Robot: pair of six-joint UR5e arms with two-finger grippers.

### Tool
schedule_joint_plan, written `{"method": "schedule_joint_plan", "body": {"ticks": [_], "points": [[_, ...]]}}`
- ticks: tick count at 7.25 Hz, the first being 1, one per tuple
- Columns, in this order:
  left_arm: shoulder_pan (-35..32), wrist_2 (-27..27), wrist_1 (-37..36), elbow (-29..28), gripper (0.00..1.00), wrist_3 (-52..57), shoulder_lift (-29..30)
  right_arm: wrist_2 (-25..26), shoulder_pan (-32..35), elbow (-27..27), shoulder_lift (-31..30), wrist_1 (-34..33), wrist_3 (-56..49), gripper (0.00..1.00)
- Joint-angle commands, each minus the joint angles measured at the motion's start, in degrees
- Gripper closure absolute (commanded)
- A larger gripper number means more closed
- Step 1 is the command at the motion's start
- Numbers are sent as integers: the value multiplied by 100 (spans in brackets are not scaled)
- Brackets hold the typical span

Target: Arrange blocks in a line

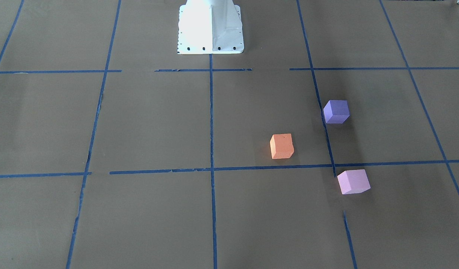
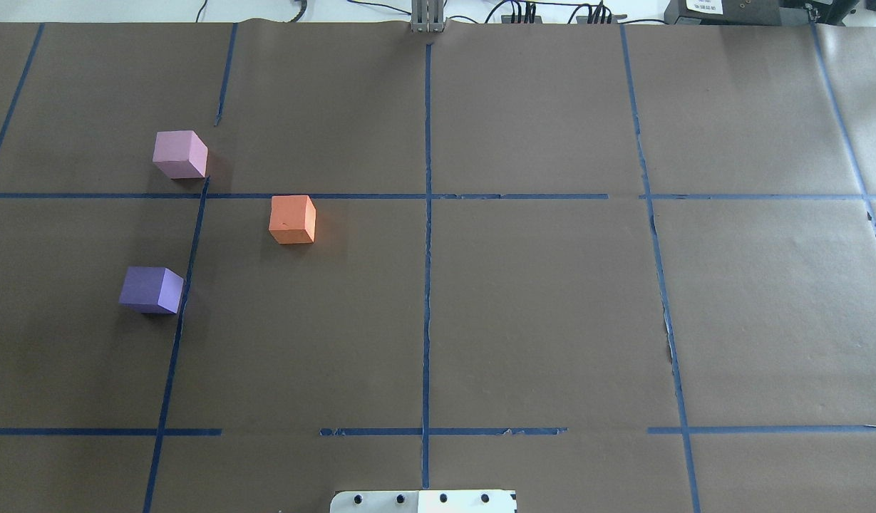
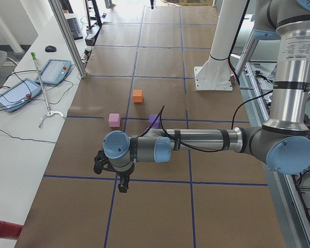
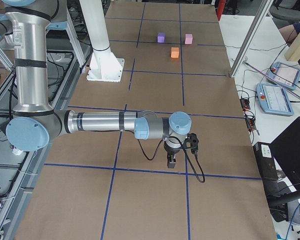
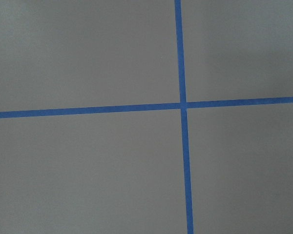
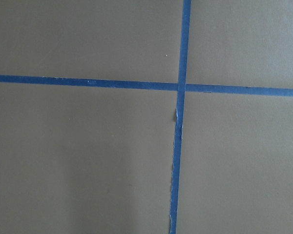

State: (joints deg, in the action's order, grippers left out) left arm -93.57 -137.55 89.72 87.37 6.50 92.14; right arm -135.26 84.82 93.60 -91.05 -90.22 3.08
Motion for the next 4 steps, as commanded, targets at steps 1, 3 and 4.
{"method": "schedule_joint_plan", "body": {"ticks": [1, 3, 4], "points": [[153, -26, 10, 86, 0, -400, 50, 0, 0, 0, 0, 5, 0, 0], [303, -26, 28, 279, 0, -879, 68, 0, 0, 0, 0, 5, 0, 0], [417, -35, 45, 437, 0, -862, 68, 0, 0, 0, 0, 5, 0, 0]]}}
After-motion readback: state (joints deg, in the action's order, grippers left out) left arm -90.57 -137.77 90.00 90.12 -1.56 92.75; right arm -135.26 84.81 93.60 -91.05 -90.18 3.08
